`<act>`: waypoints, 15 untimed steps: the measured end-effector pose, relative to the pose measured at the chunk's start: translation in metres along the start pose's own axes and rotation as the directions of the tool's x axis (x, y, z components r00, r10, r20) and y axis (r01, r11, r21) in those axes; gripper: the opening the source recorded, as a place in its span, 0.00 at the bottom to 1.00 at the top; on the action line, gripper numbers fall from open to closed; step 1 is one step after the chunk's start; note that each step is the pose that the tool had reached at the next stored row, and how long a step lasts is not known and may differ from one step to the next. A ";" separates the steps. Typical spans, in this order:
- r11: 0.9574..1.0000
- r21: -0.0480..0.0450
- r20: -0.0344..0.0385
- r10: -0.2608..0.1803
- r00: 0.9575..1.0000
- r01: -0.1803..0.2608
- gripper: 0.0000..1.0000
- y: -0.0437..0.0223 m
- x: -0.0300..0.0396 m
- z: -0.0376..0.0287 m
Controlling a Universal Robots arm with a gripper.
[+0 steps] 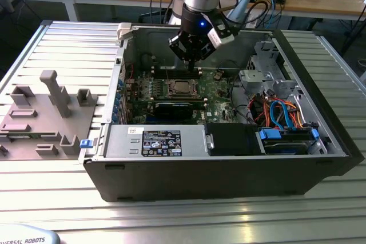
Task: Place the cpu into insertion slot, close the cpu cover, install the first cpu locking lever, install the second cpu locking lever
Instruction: 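Install the first cpu locking lever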
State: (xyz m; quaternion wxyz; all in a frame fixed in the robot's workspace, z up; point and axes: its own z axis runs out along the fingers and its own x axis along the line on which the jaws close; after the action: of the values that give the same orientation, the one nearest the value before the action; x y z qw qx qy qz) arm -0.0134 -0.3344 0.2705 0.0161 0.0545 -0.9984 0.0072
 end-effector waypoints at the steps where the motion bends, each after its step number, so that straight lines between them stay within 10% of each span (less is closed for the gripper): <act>1: 1.000 0.000 0.000 0.000 1.000 0.000 0.11 0.0000 0.0000 0.0000; 15: 1.000 0.000 0.000 0.000 1.000 0.000 0.11 0.0006 0.0055 0.0002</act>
State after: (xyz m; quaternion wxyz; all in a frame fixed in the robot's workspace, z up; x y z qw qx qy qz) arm -0.0189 -0.3344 0.2705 0.0161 0.0545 -0.9984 0.0072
